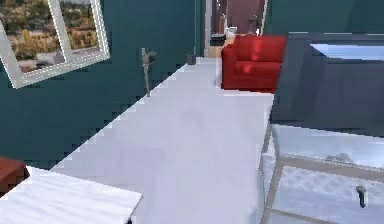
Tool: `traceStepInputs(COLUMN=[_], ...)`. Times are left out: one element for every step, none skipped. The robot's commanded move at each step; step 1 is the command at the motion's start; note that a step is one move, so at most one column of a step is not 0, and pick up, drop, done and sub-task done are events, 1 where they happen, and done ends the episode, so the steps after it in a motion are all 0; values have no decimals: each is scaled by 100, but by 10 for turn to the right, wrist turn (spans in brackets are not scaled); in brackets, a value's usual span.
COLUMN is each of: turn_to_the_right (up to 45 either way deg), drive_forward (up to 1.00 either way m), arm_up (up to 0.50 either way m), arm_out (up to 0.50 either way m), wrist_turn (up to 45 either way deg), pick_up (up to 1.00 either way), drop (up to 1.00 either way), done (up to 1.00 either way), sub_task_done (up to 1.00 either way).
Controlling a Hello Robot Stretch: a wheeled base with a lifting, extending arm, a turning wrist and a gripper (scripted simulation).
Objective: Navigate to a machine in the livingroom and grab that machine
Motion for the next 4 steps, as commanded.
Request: traceStepInputs(turn_to_the_right=[-450, -450, -450, -210], drive_forward=[0, 0, 0, 0], arm_up=[0, 0, 0, 0], arm_out=[0, 0, 0, 0], wrist_turn=[0, 0, 0, 0], pick_up=[0, 0, 0, 0], drop=[0, 0, 0, 0], done=[0, 0, 0, 0], sub_task_done=[0, 0, 0, 0])
